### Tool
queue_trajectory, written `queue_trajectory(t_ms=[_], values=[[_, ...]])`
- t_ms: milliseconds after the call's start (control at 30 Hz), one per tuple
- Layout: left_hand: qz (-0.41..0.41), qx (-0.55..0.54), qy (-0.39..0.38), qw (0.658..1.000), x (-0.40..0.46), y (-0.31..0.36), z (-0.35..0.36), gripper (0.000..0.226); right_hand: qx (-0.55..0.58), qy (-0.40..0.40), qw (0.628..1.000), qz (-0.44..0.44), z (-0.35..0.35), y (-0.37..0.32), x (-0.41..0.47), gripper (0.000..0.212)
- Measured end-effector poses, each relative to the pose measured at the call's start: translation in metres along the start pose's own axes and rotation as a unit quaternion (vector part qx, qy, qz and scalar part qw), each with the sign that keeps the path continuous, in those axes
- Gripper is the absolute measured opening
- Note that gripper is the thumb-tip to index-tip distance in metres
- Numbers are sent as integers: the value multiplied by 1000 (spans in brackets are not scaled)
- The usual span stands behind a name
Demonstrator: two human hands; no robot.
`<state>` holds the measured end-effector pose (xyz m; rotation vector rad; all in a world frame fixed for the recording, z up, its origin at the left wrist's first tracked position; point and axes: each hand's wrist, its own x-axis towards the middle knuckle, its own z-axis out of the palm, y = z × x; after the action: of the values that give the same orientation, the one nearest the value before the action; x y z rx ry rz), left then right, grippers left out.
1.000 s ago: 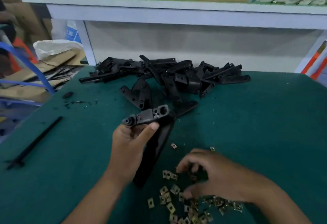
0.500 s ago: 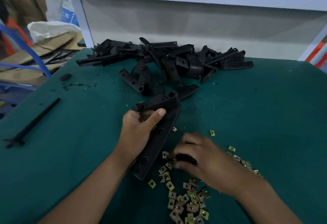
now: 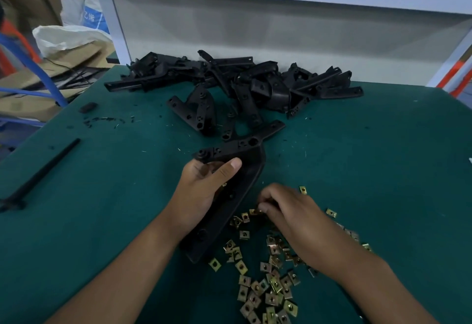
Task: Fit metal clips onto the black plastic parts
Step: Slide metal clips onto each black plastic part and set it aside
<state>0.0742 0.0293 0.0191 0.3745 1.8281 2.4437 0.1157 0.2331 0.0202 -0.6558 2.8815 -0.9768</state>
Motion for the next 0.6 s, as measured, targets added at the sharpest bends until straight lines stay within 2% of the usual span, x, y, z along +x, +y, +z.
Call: queue_trajectory(t_ms=[100, 167, 233, 333, 400, 467, 600], values=[[-9, 4, -10, 1000, -3, 3, 1, 22, 39, 58, 998, 0, -2, 4, 2, 12], [-14, 24, -12, 1000, -6, 6, 4, 35, 117, 118, 986, 8, -4, 3, 4, 17], [-16, 36, -21, 999, -9, 6, 7, 42, 255, 147, 955, 44, -10, 0, 6, 23], [12, 79, -61, 995, -14, 12, 15, 15, 422, 158, 890, 73, -21, -5, 9, 18], [15, 99, -89, 991, -17, 12, 18, 15, 499, 161, 847, 84, -28, -8, 11, 17], [19, 107, -110, 988, -20, 10, 22, 20, 554, 161, 811, 95, -30, -9, 11, 18], [3, 87, -129, 988, -22, 7, 27, 19, 573, 155, 799, 99, -32, -11, 9, 18]])
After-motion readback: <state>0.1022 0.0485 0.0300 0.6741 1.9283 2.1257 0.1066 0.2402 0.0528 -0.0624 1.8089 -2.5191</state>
